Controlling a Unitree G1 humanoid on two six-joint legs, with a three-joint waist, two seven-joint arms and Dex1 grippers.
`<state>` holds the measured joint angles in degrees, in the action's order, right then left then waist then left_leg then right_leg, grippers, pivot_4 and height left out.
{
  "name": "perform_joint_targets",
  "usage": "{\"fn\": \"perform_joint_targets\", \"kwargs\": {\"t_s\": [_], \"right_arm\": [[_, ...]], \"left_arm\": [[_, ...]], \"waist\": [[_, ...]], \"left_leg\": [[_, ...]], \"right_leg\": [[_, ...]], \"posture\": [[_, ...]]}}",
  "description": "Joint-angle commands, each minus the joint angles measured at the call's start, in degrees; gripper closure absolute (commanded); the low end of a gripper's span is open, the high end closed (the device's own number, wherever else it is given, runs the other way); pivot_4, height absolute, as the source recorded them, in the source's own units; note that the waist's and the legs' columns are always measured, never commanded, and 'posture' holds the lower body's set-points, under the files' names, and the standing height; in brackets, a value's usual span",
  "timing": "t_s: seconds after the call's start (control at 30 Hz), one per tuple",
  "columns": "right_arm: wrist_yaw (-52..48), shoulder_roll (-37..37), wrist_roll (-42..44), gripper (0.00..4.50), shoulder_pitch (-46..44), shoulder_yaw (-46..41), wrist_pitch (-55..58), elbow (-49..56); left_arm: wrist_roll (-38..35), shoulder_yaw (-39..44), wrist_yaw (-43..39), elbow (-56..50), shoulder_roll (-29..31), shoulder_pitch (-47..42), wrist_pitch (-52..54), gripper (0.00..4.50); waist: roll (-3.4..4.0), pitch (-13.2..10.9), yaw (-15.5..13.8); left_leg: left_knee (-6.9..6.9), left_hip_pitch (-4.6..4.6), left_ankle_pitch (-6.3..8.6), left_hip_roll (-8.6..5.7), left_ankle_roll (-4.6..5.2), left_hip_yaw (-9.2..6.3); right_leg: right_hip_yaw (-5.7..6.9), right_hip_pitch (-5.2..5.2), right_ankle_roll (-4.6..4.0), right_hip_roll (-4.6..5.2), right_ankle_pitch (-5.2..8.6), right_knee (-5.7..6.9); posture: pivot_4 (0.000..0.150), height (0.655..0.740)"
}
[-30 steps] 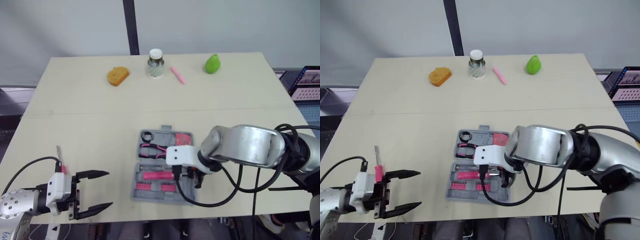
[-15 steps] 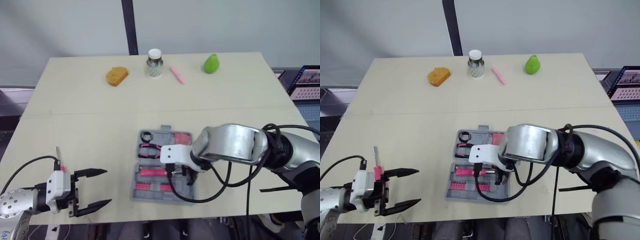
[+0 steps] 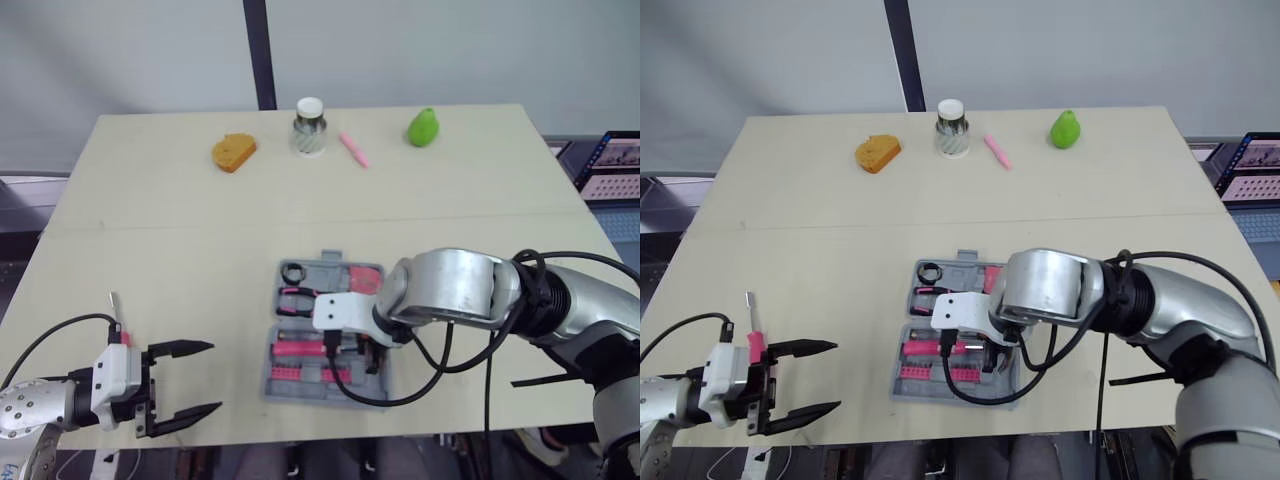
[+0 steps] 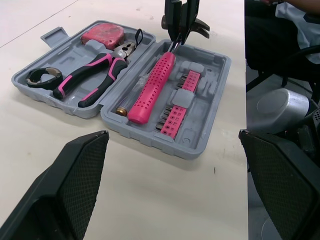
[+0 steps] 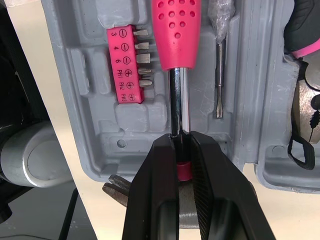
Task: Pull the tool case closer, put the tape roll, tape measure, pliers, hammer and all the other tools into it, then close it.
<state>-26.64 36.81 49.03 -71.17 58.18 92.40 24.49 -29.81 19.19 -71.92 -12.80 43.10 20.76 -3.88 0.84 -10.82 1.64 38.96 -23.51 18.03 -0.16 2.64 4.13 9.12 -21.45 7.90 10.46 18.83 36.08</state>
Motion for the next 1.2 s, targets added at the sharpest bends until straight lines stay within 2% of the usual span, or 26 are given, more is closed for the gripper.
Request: {"fn": "perform_joint_targets", "kwargs": {"t_s": [0.03, 1.0, 1.17, 1.2], "right_arm": [[1.3, -0.56, 0.78, 4.47, 0.4, 0.18, 0.1, 0.54], [6.21, -2.16, 4.1, 4.47, 2.94, -0.37, 0.1, -0.75], [5.69, -0.41, 6.18, 2.22, 2.74, -3.39, 0.1, -0.79], [5.37, 0.13, 6.92, 2.22, 2.43, -4.35, 0.1, -0.71]], "left_arm": [[-0.17, 1.03, -0.24, -1.45, 0.65, 0.65, -0.52, 0.0], [-0.27, 1.62, -0.19, -1.64, 0.82, 1.29, -0.52, 0.0], [-0.35, 1.62, -0.51, -1.09, 0.89, 1.05, -0.66, 0.0], [-0.35, 1.58, -0.58, -0.94, 0.89, 0.91, -0.67, 0.0]], "waist": [[0.0, 0.0, 0.0], [0.0, 0.0, 0.0], [-0.01, 0.0, -0.01], [0.0, 0.0, -0.02]], "left_leg": [[0.0, 0.0, 0.0, 0.0, 0.0, 0.0], [0.0, 0.0, 0.0, 0.0, 0.0, 0.02], [0.0, 0.0, 0.0, 0.0, 0.0, 0.02], [0.0, 0.0, 0.0, 0.0, 0.0, 0.02]], "right_leg": [[0.0, 0.0, 0.0, 0.0, 0.0, 0.0], [0.0, -0.01, 0.0, 0.0, 0.0, 0.0], [0.0, -0.01, 0.0, 0.0, 0.0, 0.0], [0.0, -0.01, 0.0, 0.0, 0.0, 0.0]], "posture": [[0.15, 0.695], [0.15, 0.695], [0.15, 0.695], [0.15, 0.695]]}}
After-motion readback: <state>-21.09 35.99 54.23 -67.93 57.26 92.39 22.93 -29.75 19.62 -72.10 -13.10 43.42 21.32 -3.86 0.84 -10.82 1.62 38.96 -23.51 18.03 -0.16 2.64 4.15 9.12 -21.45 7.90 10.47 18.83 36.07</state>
